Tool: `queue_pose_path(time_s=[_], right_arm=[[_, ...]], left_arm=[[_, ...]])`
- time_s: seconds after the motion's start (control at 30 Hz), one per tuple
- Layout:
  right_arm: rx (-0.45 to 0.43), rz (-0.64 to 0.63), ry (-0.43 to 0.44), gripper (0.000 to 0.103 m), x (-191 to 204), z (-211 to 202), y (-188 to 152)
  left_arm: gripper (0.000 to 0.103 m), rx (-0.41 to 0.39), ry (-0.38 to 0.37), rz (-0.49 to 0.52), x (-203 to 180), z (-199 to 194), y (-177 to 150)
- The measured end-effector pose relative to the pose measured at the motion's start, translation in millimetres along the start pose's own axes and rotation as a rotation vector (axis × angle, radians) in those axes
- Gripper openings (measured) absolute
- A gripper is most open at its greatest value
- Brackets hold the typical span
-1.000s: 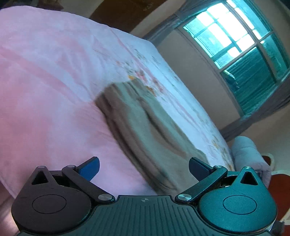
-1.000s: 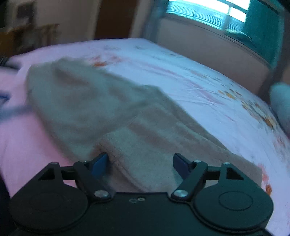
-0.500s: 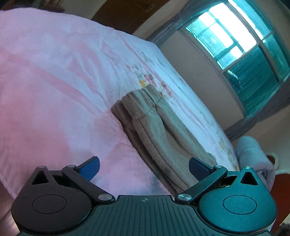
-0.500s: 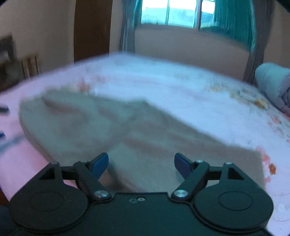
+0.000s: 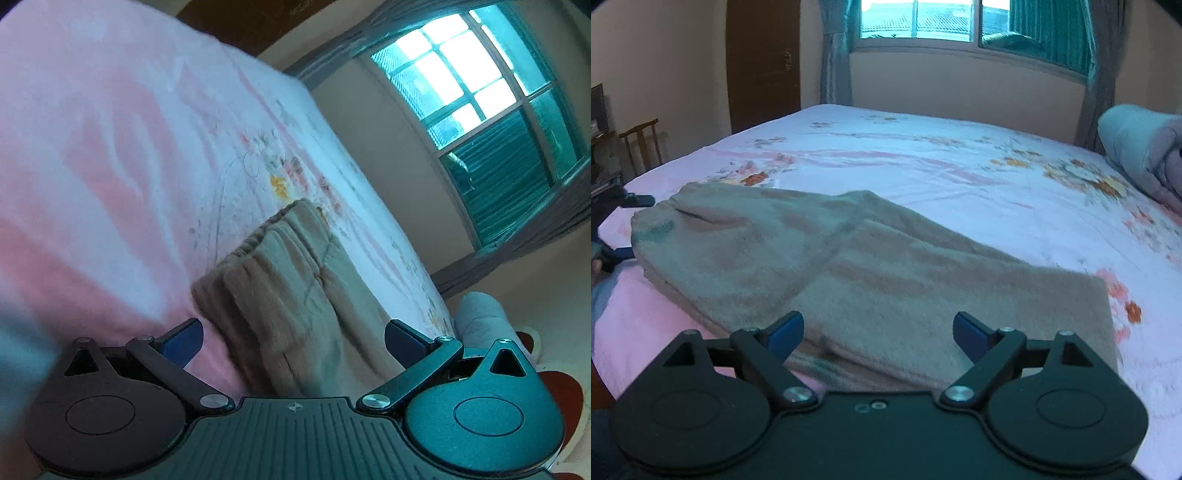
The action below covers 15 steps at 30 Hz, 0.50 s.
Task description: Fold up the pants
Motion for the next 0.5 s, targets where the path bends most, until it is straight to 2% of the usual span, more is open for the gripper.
queue_pose_path(time_s=[0.13,0.23,0.27,0.3,0.33,0.37,0.5], right_arm=[[0.006,0.044,-0.006,0.081,-1.5,2.0,-2.8],[0.006,0.107,-0.029,0.082,-10.1,4.2,-1.4],[0.01,0.124,-0.04,0.082,-13.5,5.6,-1.5],[0.017,0.134,-0.054,0.082,-15.9,8.5,-1.4],[0.022,0.136,-0.066,0.082,-16.8,12.3,-0.2],[0.021,0.134,-0.066,0.082,-15.4,15.3,1.7],[0.011,0.094,-0.015,0.083,5.3,26.8,10.5]], left_arm=[[0.103,0.021,0.002,0.005,-0.4,23.2,8.8],[0.103,-0.004,0.009,0.016,-2.4,35.0,9.9],[0.078,-0.02,0.022,0.033,-3.9,34.3,7.7],[0.039,-0.02,0.06,0.039,-2.7,33.0,8.1],[0.038,-0.002,0.043,-0.03,2.1,29.6,7.9],[0.036,-0.033,0.01,-0.075,1.7,19.8,11.1],[0.035,-0.079,-0.065,0.011,-31.6,-5.8,21.4]])
Point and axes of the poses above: each gripper's, at about its wrist camera, not at the fingertips, and z roughly the way its jaws point, x to its left, y to its top, the point moved 7 cm from there along z, roughly the way its jaws point, and after that the axes turned 9 degrees about -x, right-handed, at the moved point
